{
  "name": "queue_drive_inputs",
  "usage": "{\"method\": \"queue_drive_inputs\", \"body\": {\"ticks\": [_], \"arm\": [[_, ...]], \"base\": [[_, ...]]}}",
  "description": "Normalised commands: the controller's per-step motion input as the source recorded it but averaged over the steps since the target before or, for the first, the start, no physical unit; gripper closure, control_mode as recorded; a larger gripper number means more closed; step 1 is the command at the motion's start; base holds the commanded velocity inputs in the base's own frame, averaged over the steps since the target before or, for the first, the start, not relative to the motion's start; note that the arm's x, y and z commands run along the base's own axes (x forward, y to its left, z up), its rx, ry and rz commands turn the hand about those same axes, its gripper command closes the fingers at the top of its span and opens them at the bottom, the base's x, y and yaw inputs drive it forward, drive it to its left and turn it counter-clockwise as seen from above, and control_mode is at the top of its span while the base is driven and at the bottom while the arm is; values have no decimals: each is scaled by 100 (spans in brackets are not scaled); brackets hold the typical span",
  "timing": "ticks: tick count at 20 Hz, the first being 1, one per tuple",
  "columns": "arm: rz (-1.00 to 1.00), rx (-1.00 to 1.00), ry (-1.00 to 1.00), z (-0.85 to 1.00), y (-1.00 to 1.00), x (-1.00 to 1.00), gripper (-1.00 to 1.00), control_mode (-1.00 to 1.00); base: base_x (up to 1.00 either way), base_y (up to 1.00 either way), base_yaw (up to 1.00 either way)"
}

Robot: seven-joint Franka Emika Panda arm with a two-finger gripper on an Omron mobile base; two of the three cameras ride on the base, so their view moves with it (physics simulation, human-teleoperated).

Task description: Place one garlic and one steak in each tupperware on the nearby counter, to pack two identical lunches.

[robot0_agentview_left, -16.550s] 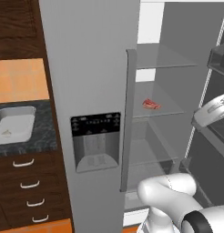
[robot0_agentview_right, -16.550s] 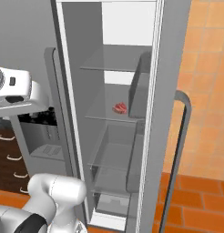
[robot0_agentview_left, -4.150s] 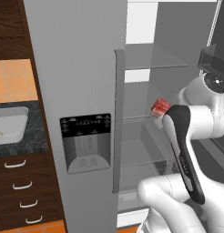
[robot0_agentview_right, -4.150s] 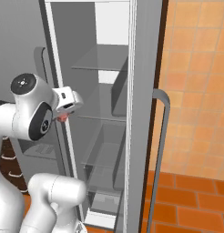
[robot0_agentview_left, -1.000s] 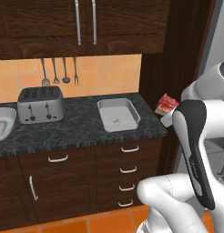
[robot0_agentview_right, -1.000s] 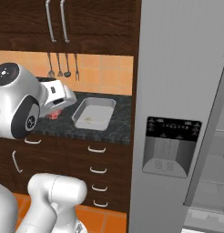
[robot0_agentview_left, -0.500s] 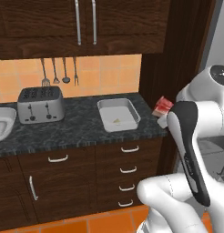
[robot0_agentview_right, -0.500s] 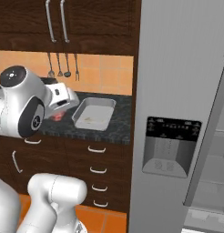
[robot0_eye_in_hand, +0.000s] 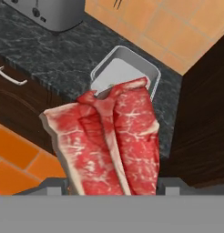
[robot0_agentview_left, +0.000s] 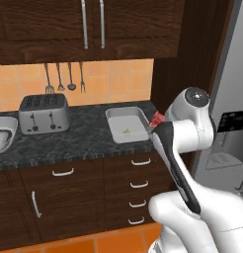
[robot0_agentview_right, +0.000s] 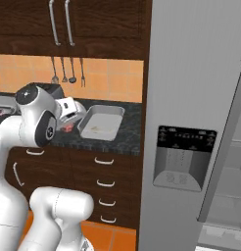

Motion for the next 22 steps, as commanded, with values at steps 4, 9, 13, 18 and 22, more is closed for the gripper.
{"method": "queue_drive_inputs", "body": {"ticks": [4,9,13,18,22], "arm": [[0,1,1,-24,15,70,100,-100],[0,12,3,-25,0,59,100,-100],[0,3,7,-22,8,67,100,-100],[-6,-1,8,-23,0,58,100,-100],[-2,-9,1,-4,0,62,100,-100]], "base": [[0,0,0],[0,0,0],[0,0,0],[0,0,0],[0,0,0]]}}
